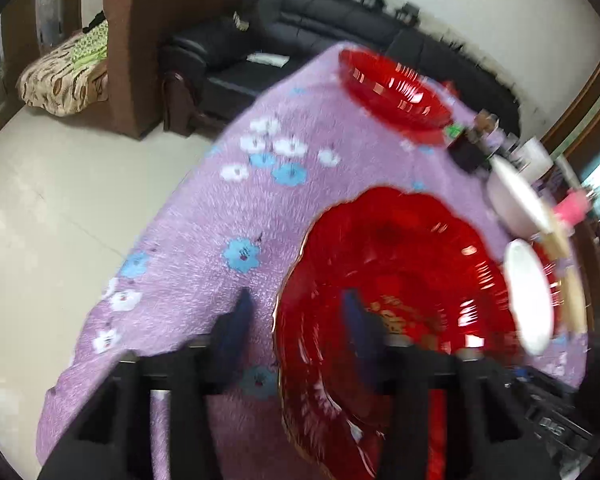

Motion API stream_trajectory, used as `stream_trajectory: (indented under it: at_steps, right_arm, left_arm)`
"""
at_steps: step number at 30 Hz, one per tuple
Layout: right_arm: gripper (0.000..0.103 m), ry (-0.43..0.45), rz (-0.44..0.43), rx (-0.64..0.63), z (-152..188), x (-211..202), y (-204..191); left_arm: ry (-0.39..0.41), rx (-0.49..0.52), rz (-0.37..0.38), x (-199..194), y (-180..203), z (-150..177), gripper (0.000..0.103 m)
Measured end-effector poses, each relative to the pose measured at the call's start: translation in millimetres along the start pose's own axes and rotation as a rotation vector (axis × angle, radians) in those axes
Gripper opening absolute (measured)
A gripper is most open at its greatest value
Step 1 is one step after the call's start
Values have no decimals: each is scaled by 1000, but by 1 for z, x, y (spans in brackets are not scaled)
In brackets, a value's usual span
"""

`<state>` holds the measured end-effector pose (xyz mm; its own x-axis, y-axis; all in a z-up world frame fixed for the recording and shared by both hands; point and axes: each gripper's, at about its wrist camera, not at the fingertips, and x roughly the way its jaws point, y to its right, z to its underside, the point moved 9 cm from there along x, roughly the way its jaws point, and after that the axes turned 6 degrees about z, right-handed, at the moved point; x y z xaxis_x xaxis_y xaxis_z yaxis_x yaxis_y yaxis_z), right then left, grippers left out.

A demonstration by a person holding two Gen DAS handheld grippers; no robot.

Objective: Organize plates and bowls
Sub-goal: 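Grasp the large red plate rim with the right gripper while the left gripper grasps it too, then carry the red plate with both grippers to the table edge and release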

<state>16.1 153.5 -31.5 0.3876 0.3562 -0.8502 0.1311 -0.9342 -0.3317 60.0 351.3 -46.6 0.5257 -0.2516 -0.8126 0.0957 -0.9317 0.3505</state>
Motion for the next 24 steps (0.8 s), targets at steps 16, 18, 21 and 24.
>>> stream_trajectory:
  at_steps: [16, 18, 21, 24]
  right_arm:
    - [20, 182, -52, -235, -9, -42, -78]
    - [20, 166, -36, -243, -11, -29, -82]
    - [20, 130, -12, -223, -5, -12, -70]
    - [20, 87, 14, -188, 1, 3, -46]
  left_arm:
    - [99, 4, -105, -93, -25, -3, 20]
    - [79, 0, -119, -82, -28, -2, 20]
    - [46, -7, -116, -61, -27, -3, 20]
    - [1, 2, -117, -36, -19, -3, 20]
